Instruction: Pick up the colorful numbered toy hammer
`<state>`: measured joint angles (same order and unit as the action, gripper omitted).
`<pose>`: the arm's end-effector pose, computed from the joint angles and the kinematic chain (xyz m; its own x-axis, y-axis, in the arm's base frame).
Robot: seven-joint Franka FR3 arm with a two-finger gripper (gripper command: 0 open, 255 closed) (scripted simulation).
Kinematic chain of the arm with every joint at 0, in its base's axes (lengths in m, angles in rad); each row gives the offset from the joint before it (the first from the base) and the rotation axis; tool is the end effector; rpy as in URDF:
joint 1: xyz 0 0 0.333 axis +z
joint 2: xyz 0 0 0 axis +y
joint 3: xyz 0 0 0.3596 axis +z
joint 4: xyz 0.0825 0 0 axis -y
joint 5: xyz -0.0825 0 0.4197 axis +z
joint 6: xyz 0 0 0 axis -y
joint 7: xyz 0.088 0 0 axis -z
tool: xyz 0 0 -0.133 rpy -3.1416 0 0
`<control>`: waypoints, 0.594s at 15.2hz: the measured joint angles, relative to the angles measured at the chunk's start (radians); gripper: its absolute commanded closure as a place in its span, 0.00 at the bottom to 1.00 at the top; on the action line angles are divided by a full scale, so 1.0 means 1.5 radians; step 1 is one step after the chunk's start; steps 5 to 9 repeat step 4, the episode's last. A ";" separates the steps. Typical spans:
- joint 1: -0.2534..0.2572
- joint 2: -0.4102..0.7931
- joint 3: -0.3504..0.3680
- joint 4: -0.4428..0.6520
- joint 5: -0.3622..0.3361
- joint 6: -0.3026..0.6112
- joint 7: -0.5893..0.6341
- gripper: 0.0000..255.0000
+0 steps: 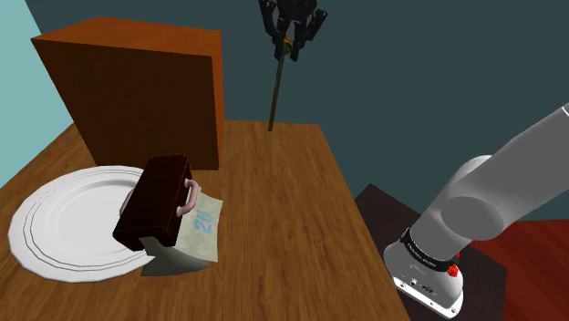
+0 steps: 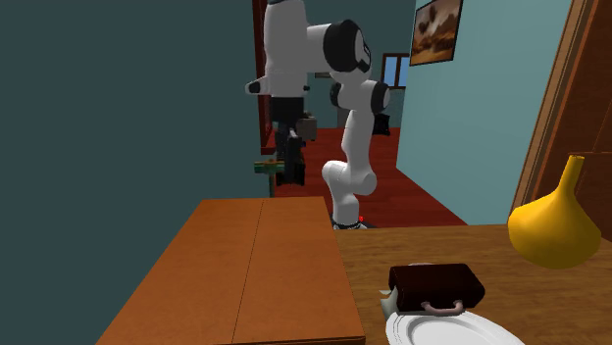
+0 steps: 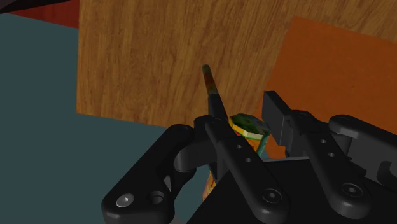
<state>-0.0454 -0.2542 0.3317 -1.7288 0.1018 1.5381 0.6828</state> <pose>0.4695 0.1780 0.6888 0.9211 -0.3885 0.0264 -0.3870 -0.9209 -0.0466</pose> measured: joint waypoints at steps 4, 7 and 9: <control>-0.001 0.015 0.001 0.047 -0.004 -0.033 0.004 1.00; -0.001 0.015 0.001 0.047 -0.004 -0.033 0.004 1.00; -0.001 0.015 0.001 0.047 -0.004 -0.033 0.004 1.00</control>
